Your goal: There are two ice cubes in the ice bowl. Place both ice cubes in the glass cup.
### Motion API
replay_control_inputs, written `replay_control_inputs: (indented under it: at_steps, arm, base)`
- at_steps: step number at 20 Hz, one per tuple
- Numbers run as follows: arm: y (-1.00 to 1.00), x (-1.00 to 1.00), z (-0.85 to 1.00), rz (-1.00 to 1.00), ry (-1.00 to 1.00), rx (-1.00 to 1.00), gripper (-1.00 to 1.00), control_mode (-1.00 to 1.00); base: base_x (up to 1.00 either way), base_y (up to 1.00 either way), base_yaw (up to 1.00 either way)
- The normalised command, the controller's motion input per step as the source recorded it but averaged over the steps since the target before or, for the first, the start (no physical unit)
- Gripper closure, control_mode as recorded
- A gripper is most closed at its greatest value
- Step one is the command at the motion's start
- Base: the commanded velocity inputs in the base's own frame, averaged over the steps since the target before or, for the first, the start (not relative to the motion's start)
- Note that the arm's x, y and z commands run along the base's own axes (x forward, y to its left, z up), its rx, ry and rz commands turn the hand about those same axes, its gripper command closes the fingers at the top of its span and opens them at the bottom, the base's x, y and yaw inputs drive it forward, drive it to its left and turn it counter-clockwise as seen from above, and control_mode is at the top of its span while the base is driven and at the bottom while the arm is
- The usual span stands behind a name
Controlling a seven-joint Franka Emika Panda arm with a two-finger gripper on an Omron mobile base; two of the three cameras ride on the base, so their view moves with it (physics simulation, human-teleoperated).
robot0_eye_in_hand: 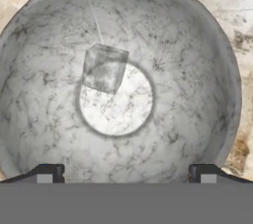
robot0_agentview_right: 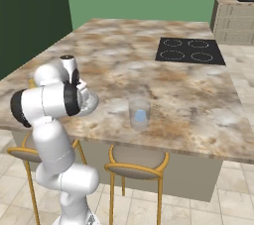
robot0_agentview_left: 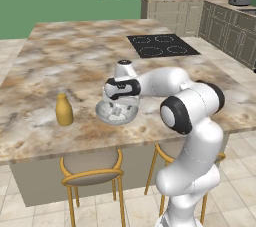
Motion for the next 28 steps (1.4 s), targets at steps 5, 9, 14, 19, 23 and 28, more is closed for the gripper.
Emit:
replay_control_inputs:
  at_steps: [5, 9, 14, 19, 23, 28]
  arm:
    - [0.00, 0.11, -0.24, 0.00, 0.00, 0.00, -1.00, -1.00]
    - [0.00, 0.07, -0.30, 0.00, 0.00, 0.00, -1.00, -1.00]
    - [0.01, 0.16, -0.19, 0.00, 0.00, 0.00, -1.00, -1.00]
    - [0.00, 0.20, -0.01, 0.00, -0.01, 0.00, -1.00, -1.00]
    - [0.03, 0.20, -0.02, 0.00, 0.00, 0.00, -1.00, -1.00]
    - [0.11, 0.21, -0.18, 0.00, 0.00, 0.00, -1.00, -1.00]
  base:
    - [0.00, 0.00, 0.00]
    - [0.00, 0.00, 0.00]
    - [0.00, 0.00, 0.00]
    - [0.00, 0.00, 0.00]
    - [0.00, 0.00, 0.00]
    - [0.00, 0.00, 0.00]
